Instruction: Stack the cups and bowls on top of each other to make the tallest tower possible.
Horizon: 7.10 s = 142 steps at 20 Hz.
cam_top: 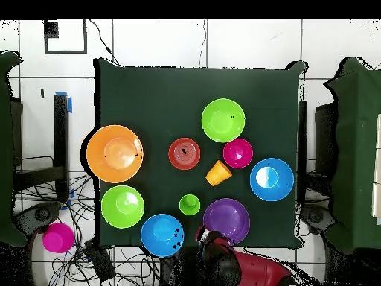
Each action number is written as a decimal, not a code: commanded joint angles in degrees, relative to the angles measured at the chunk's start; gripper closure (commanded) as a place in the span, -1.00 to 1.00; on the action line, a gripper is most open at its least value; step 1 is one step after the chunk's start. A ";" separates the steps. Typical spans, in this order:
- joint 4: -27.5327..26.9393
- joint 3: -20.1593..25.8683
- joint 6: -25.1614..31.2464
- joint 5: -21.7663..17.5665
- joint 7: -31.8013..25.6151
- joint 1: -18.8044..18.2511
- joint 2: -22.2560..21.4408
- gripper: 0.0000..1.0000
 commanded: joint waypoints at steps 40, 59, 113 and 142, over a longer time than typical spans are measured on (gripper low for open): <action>-0.14 8.93 -2.87 6.43 12.05 5.98 -5.00 -1.00; 0.32 6.29 -13.95 14.00 22.20 6.61 3.59 -1.00; 1.07 1.36 -18.55 16.24 28.63 10.19 8.58 -1.00; -2.14 1.55 -20.39 17.82 29.19 11.38 13.35 -1.00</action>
